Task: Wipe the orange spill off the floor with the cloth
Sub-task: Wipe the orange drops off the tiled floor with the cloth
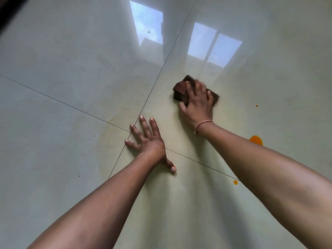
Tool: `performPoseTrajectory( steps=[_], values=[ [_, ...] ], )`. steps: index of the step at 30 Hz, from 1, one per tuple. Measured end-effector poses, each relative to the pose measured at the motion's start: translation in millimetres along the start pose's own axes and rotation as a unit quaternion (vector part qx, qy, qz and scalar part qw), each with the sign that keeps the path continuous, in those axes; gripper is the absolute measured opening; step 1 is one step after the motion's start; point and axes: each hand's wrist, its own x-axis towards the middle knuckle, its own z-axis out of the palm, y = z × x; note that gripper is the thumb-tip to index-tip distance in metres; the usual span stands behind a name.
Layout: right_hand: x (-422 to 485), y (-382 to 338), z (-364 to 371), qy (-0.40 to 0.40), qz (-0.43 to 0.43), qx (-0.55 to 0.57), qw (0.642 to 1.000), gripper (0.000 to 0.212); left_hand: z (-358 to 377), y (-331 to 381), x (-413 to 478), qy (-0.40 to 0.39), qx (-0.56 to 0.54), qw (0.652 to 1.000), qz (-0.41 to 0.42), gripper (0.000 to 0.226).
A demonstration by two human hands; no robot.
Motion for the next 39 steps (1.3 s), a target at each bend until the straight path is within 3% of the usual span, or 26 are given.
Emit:
performPoseTrajectory(
  steps=[3, 5, 6, 8, 9, 10, 13, 14, 15, 17, 18, 19, 21, 22, 23, 25, 26, 27, 29, 30, 31, 33, 35, 36, 39],
  values=[
    [-24, -11, 8, -0.066, -0.248, -0.043, 0.966, 0.077, -5, 3, 1, -0.024, -0.013, 0.999, -0.030, 0.182],
    [-2, 8, -4, -0.074, -0.325, -0.067, 0.940, 0.078, -6, 6, 2, -0.034, -0.014, 0.999, -0.033, 0.182],
    [18, 11, -6, -0.054, -0.295, -0.066, 0.952, 0.077, -6, 7, 2, -0.037, -0.014, 0.999, -0.033, 0.182],
    [47, -3, -7, -0.025, -0.106, -0.025, 0.994, 0.073, -5, 7, 4, -0.039, -0.014, 0.998, -0.036, 0.181],
    [53, -18, -5, -0.009, -0.048, -0.017, 0.999, 0.072, -5, 7, 4, -0.039, -0.013, 0.998, -0.038, 0.181],
    [53, -33, -2, -0.003, -0.057, -0.017, 0.998, 0.071, -5, 8, 5, -0.041, -0.013, 0.998, -0.038, 0.180],
    [50, -36, 1, -0.070, -0.300, -0.061, 0.949, 0.073, -7, 9, 4, -0.041, -0.012, 0.998, -0.040, 0.180],
    [62, -25, -6, -0.069, -0.325, -0.070, 0.941, 0.074, -7, 9, 4, -0.042, -0.009, 0.998, -0.039, 0.180],
    [74, -17, -11, -0.060, -0.275, -0.056, 0.958, 0.073, -8, 9, 4, -0.045, -0.009, 0.998, -0.040, 0.180],
    [75, -16, -16, -0.013, -0.077, -0.021, 0.997, 0.071, -8, 8, 4, -0.047, -0.009, 0.998, -0.040, 0.181],
    [65, -24, -14, 0.005, -0.060, -0.012, 0.998, 0.071, -8, 9, 3, -0.048, -0.005, 0.998, -0.039, 0.181],
    [52, -36, -9, -0.009, -0.141, -0.010, 0.990, 0.071, -9, 8, 4, -0.049, -0.003, 0.998, -0.041, 0.181],
    [28, -45, 2, -0.088, -0.370, -0.052, 0.923, 0.069, -8, 8, 4, -0.047, 0.000, 0.998, -0.039, 0.180],
    [31, -46, 0, -0.107, -0.407, -0.073, 0.904, 0.069, -7, 8, 4, -0.045, 0.003, 0.998, -0.038, 0.180],
    [41, -45, 0, -0.100, -0.379, -0.071, 0.917, 0.067, -6, 8, 4, -0.044, 0.003, 0.998, -0.040, 0.182],
    [57, -47, -1, -0.049, -0.171, -0.012, 0.984, 0.065, -6, 8, 6, -0.042, 0.006, 0.998, -0.046, 0.184],
    [54, -52, 1, -0.024, -0.107, 0.003, 0.994, 0.064, -5, 8, 6, -0.042, 0.009, 0.998, -0.046, 0.184],
    [46, -58, 2, -0.033, -0.136, -0.001, 0.990, 0.065, -6, 8, 6, -0.045, 0.011, 0.998, -0.046, 0.183],
    [20, -50, 5, -0.095, -0.309, -0.050, 0.945, 0.067, -7, 9, 4, -0.049, 0.014, 0.998, -0.043, 0.182],
    [15, -40, 3, -0.110, -0.354, -0.060, 0.927, 0.067, -7, 7, 3, -0.047, 0.016, 0.998, -0.043, 0.181],
    [14, -25, -3, -0.099, -0.332, -0.056, 0.936, 0.067, -6, 8, 1, -0.045, 0.018, 0.998, -0.040, 0.181],
    [17, 5, -11, -0.029, -0.147, -0.020, 0.989, 0.066, -6, 8, 1, -0.040, 0.021, 0.998, -0.036, 0.184],
    [-3, 21, -13, -0.005, -0.006, 0.014, 1.000, 0.068, -8, 6, 0, -0.033, 0.022, 0.998, -0.038, 0.184],
    [-27, 26, -8, -0.009, -0.013, 0.007, 1.000, 0.070, -7, 7, -1, -0.030, 0.024, 0.999, -0.035, 0.183],
    [-110, 48, 1, -0.068, -0.206, -0.034, 0.976, 0.077, -5, 9, -5, -0.011, 0.019, 0.999, -0.030, 0.183]
  ],
)
